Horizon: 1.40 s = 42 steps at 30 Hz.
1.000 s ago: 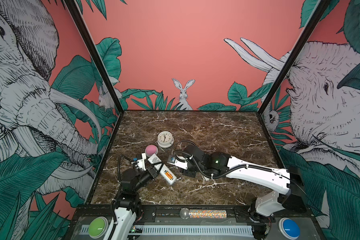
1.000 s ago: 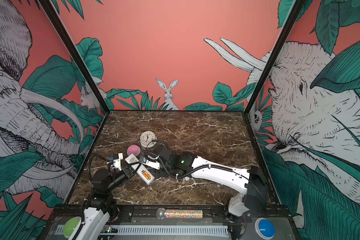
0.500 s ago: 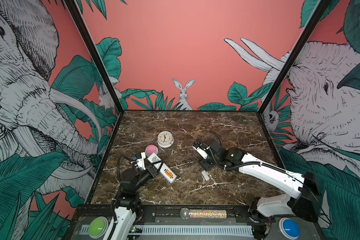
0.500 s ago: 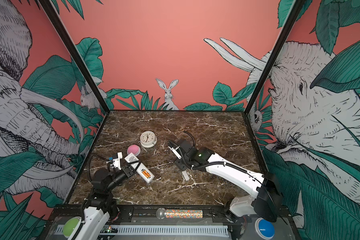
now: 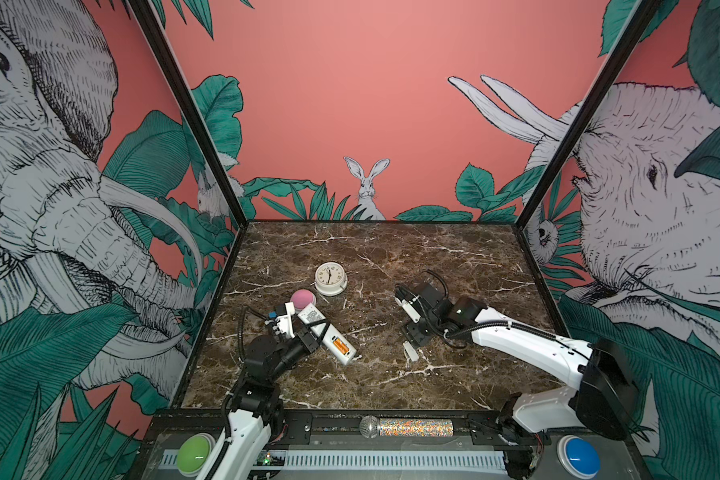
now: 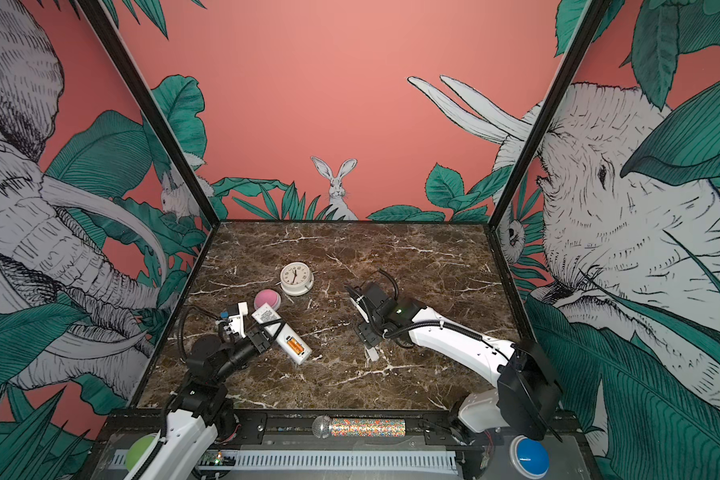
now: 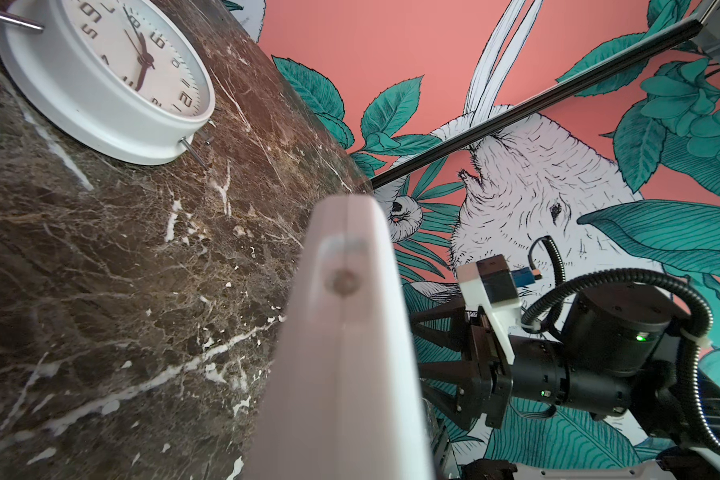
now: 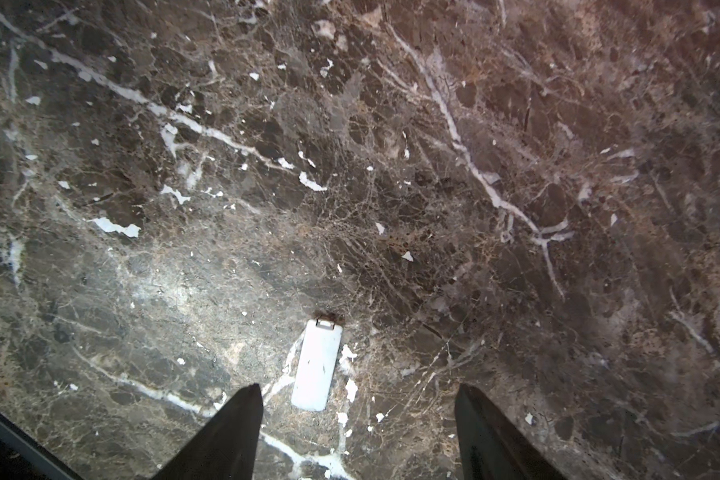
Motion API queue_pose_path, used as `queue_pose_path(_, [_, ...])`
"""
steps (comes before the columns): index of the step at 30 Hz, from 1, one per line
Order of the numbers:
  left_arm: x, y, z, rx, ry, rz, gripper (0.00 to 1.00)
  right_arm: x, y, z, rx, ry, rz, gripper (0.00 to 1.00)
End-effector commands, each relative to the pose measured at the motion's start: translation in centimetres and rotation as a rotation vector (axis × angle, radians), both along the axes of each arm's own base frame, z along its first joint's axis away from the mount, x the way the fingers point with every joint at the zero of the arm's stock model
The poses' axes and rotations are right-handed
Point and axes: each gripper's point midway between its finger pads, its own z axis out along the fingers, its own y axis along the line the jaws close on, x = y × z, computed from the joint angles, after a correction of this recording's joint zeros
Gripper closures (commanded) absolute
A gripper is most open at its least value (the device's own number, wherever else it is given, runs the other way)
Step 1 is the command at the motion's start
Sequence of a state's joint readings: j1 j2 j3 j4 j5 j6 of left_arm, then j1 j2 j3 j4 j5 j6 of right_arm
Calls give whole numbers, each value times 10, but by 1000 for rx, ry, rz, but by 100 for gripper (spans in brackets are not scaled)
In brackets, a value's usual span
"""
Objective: Load the batteries into the remote control
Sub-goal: 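Lift the right gripper off the remote and move it over the white battery cover, then lower the open right gripper onto the white battery cover and close on it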
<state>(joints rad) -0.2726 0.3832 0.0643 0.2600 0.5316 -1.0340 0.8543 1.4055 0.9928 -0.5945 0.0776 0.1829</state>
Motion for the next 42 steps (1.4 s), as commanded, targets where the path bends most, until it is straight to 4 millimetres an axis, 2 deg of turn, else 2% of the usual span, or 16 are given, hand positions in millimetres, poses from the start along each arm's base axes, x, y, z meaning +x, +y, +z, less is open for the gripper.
queue_pose_path(1, [6, -3, 29, -4, -108, 12, 100, 2, 5, -9, 34, 24, -25, 24])
queue_pose_path(14, [11, -11, 29, 11, -109, -1, 100, 4, 4, -46, 16, 94, -55, 22])
queue_pose_path(28, [12, -26, 26, 41, -114, -28, 100, 7, 7, -66, 0, 134, -72, 23])
queue_pose_path(32, [12, -30, 25, 46, -117, -36, 100, 7, 7, -67, 2, 132, -75, 24])
queue_pose_path(34, [12, -32, 25, 47, -116, -39, 100, 6, 5, -77, -19, 152, -79, 24])
queue_pose_path(42, [11, -37, 22, 60, -116, -51, 100, 3, 6, -83, -16, 176, -80, 26])
